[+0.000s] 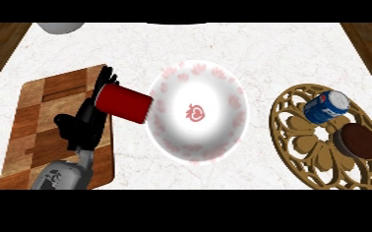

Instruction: Pick the cupcake from the placemat and place it in the bowl

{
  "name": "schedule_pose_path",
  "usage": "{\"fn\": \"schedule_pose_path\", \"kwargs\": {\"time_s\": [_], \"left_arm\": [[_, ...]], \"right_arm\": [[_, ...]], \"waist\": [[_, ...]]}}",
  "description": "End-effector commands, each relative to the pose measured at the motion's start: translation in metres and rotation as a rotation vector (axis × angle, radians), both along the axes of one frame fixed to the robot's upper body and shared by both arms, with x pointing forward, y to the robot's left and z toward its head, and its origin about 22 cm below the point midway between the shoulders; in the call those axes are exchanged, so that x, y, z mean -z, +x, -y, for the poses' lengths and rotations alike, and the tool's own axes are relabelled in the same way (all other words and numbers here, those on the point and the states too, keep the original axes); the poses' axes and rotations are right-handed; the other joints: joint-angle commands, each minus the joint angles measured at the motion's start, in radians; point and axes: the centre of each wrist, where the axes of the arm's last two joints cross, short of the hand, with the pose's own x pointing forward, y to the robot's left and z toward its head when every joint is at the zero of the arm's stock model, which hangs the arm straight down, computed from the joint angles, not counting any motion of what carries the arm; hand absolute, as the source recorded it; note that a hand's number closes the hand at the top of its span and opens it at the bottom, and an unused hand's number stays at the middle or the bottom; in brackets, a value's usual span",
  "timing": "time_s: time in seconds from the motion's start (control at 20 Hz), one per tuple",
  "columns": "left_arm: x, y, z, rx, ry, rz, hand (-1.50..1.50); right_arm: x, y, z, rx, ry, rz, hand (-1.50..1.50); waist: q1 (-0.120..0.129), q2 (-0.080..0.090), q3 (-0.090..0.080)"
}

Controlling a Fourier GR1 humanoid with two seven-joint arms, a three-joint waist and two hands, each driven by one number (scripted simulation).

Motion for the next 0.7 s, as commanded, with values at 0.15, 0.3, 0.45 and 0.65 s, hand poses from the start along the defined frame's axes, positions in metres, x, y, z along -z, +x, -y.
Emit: {"fn": "schedule_pose_path", "kwargs": {"time_s": [0.15, 0.3, 0.45, 0.65], "left_arm": [[-0.004, 0.015, -0.005, 0.002, -0.006, 0.008, 0.0], [0.002, 0.006, -0.009, 0.007, 0.011, -0.002, 0.0], [-0.01, 0.009, -0.008, 0.004, -0.011, 0.007, 0.0], [0.01, 0.003, 0.0, -0.011, 0.007, 0.009, 0.0]], "right_arm": [[-0.013, 0.019, -0.024, -0.01, -0.175, -0.23, -1.5], [0.0, 0.024, -0.014, -0.013, -0.212, -0.279, -1.5], [0.012, 0.016, -0.001, -0.027, -0.233, -0.343, -1.5], [0.031, 0.009, 0.011, -0.067, -0.221, -0.347, -1.5]], "waist": [[0.007, 0.003, 0.0], [0.008, 0.002, 0.001], [0.005, 0.001, 0.001], [0.0, 0.001, 0.001]]}}
